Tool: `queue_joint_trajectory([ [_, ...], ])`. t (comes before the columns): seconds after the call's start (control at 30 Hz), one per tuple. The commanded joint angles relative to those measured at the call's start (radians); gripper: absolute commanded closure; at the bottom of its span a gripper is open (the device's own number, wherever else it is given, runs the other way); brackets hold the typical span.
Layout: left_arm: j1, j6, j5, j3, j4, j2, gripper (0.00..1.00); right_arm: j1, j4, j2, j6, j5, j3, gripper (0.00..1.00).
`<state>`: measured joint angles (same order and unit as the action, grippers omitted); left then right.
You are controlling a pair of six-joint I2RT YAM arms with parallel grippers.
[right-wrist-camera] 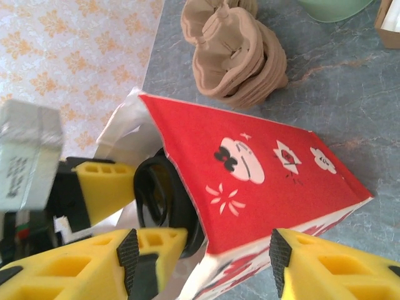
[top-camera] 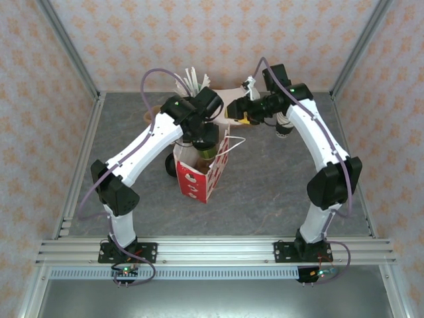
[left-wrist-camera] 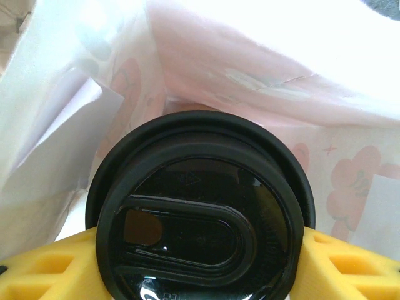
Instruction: Pack the takeout coffee
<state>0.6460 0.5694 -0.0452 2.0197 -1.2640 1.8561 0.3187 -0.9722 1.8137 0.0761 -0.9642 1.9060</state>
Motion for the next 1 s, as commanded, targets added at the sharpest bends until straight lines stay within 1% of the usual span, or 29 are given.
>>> queue_joint_trajectory([
  [0.0, -0.005, -0.028, 0.0, 0.022, 0.021, 0.004, 0.37, -0.002, -0.006, 0.039, -0.026, 0.021, 0.053, 0.39],
  [0.17, -0.005, -0.029, -0.01, 0.018, 0.016, 0.011, 0.37, 0.006, -0.001, 0.083, -0.054, 0.01, 0.088, 0.39],
  [0.27, -0.005, -0.06, -0.009, 0.003, 0.02, 0.005, 0.37, 0.014, 0.004, 0.103, -0.061, -0.014, 0.106, 0.4],
  [0.53, -0.006, -0.071, -0.006, -0.019, 0.011, -0.013, 0.37, 0.042, 0.017, 0.127, -0.075, -0.069, 0.123, 0.44],
  [0.77, -0.006, -0.068, -0.021, -0.06, 0.019, -0.049, 0.37, 0.075, 0.005, 0.155, -0.106, -0.039, 0.143, 0.47],
  [0.87, -0.006, -0.063, -0.029, -0.097, 0.027, -0.078, 0.37, 0.076, 0.006, 0.177, -0.116, -0.053, 0.173, 0.52],
  [0.97, -0.005, -0.056, -0.041, -0.15, 0.044, -0.119, 0.38, 0.081, 0.01, 0.2, -0.14, -0.074, 0.193, 0.62],
])
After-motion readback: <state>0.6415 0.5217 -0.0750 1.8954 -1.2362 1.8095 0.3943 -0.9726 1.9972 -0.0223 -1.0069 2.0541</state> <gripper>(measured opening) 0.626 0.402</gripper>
